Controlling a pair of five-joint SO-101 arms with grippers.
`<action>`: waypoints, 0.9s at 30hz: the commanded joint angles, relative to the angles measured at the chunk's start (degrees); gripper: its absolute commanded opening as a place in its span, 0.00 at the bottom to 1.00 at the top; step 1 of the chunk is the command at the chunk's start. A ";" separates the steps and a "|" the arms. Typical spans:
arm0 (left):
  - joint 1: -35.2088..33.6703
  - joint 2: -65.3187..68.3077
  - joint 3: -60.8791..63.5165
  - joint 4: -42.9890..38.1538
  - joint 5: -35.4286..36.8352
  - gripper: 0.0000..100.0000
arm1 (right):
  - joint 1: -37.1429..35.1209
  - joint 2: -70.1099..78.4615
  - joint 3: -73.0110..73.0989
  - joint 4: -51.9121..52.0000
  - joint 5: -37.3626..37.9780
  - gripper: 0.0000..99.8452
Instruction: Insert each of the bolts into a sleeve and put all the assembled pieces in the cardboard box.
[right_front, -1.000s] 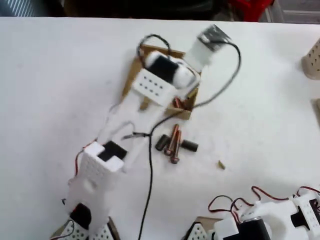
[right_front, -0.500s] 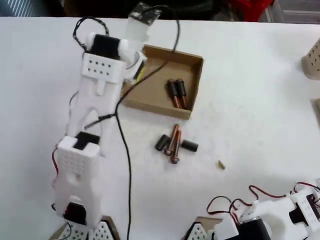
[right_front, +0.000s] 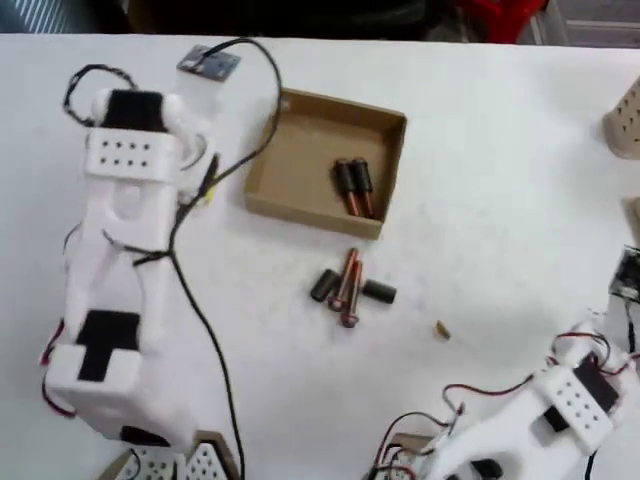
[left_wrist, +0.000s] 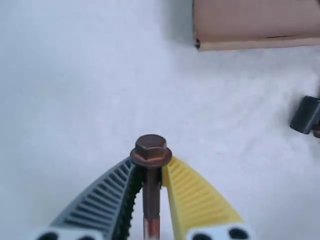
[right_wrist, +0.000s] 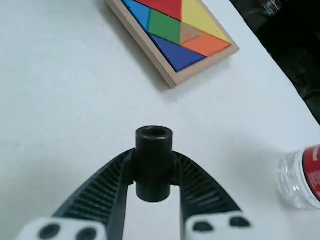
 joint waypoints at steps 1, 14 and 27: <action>-5.67 -9.63 9.93 -6.24 -3.52 0.02 | -7.25 -8.57 -0.26 5.32 0.26 0.02; -13.49 -41.45 48.00 -27.87 -6.24 0.02 | -36.09 -22.46 -0.09 12.09 -8.62 0.02; -20.70 -63.69 73.85 -43.78 -5.71 0.02 | -63.43 -23.43 5.36 -1.36 -21.63 0.02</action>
